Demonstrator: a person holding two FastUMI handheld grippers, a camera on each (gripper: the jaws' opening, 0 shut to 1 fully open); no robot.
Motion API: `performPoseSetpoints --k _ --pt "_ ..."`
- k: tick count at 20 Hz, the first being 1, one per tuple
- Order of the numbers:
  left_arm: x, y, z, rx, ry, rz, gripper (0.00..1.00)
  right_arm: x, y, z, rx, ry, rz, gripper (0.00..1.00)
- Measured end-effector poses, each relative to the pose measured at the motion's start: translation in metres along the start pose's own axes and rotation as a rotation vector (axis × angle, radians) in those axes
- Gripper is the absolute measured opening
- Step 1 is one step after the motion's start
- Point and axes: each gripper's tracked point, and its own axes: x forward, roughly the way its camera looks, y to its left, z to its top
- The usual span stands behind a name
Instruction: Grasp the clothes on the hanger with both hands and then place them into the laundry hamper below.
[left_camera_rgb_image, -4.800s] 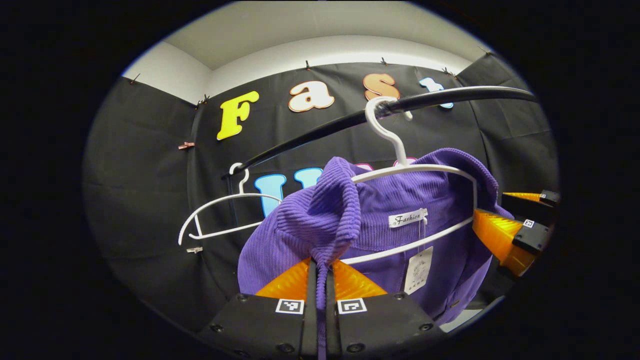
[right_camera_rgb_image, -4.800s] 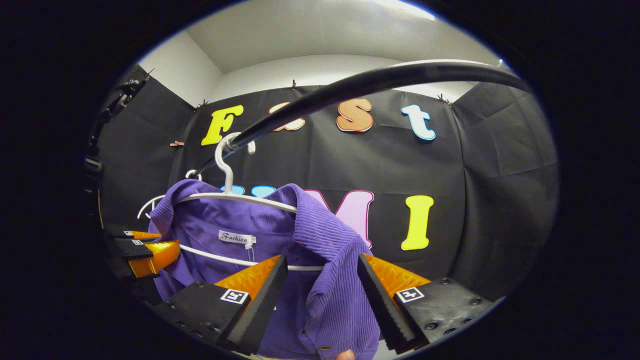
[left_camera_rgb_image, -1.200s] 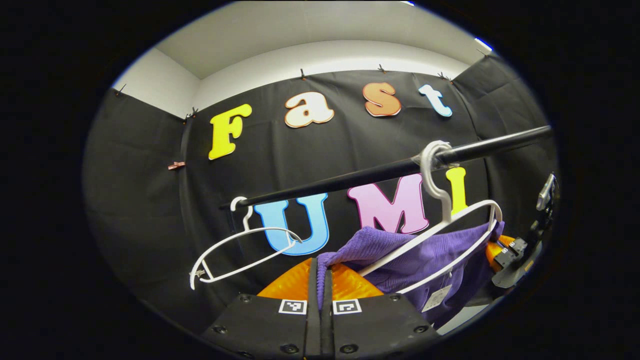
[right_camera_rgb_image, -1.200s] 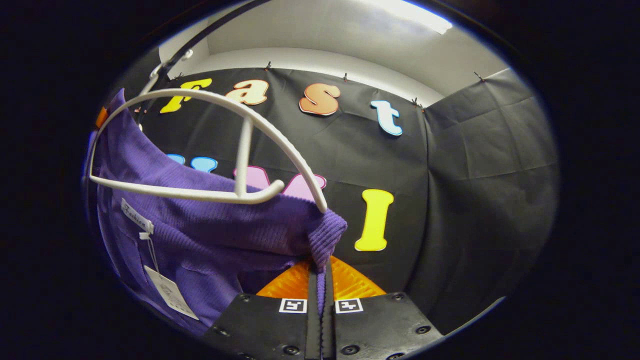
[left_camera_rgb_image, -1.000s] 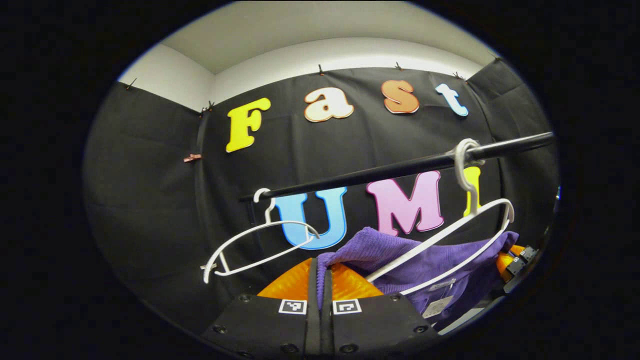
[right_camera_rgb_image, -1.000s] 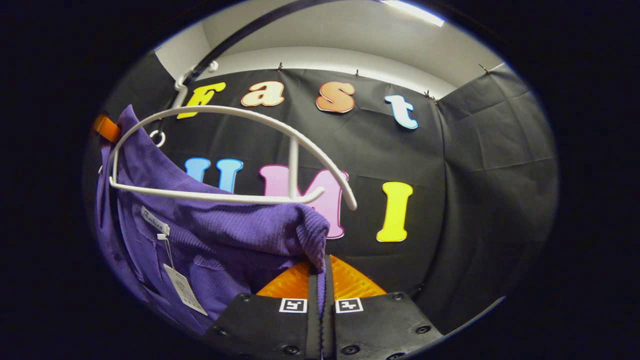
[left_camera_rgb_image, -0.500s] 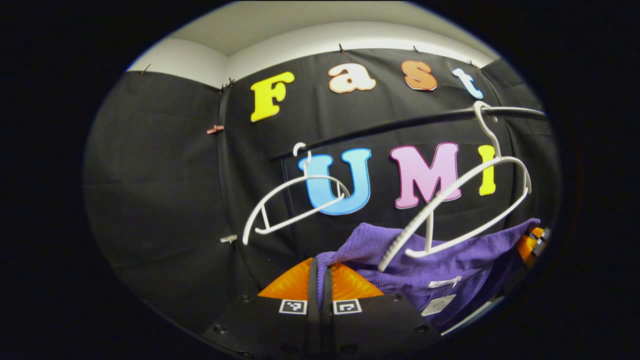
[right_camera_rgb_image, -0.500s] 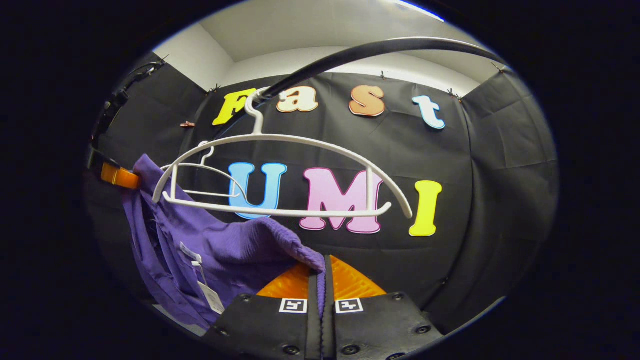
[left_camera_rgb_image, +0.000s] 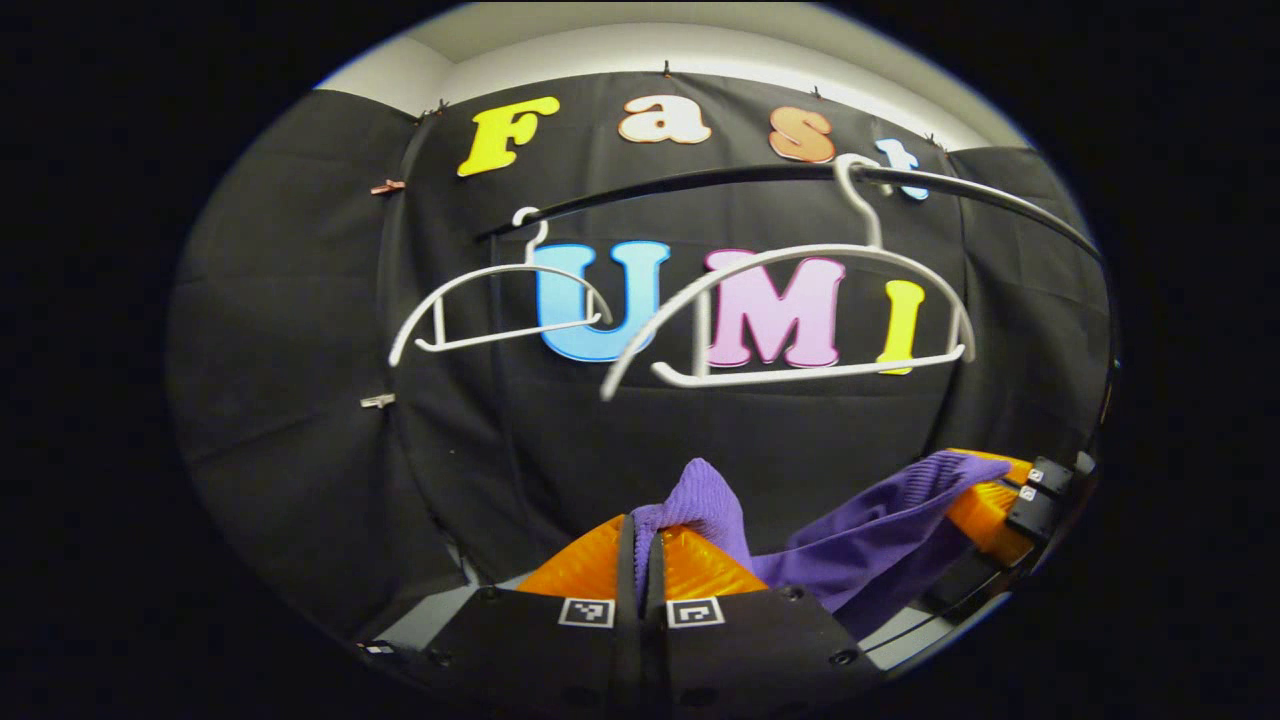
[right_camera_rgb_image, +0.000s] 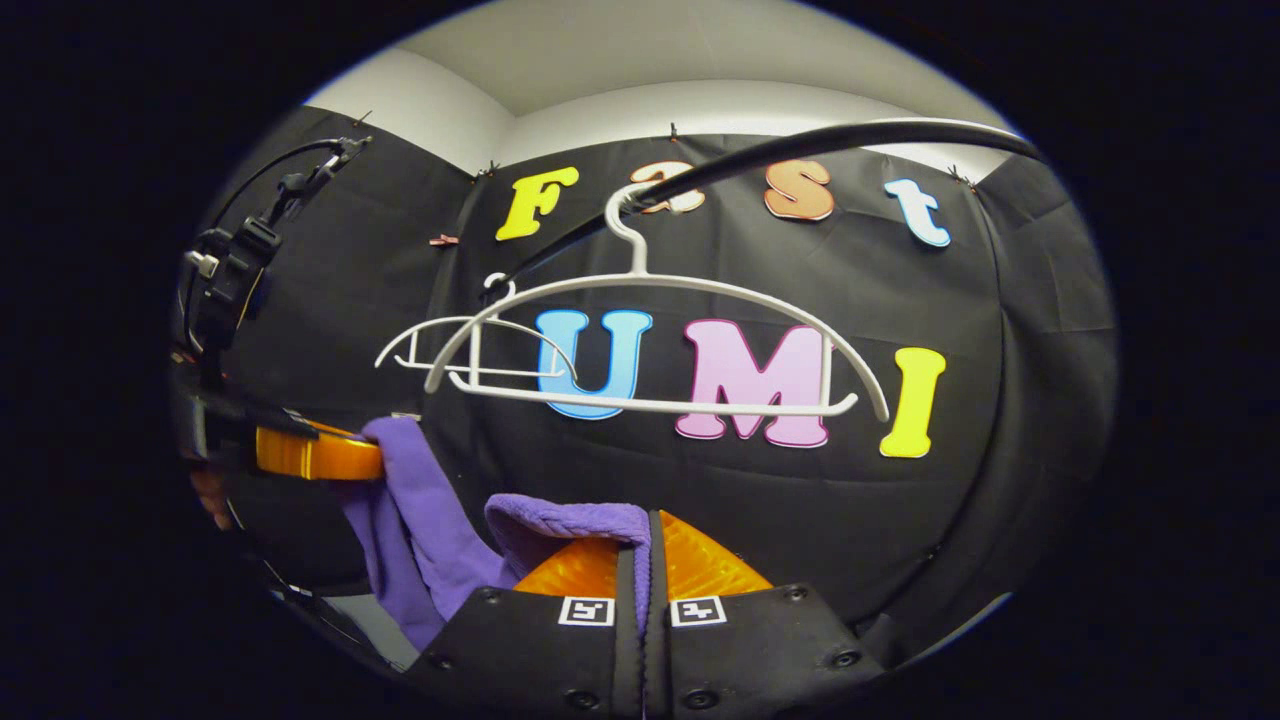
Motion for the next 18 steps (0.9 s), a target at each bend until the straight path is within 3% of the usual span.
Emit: performPoseSetpoints --k 6,12,18 --pt "-0.013 -0.055 0.013 -0.059 -0.062 -0.145 0.05 -0.006 -0.002 0.014 0.074 0.010 0.021 0.06" --pt "0.009 -0.068 -0.078 -0.184 0.113 -0.154 0.05 -0.012 -0.001 -0.082 0.133 0.224 0.044 0.06" --pt "0.026 -0.072 -0.174 -0.188 0.300 -0.119 0.05 -0.024 -0.011 -0.175 0.161 0.448 0.067 0.06"
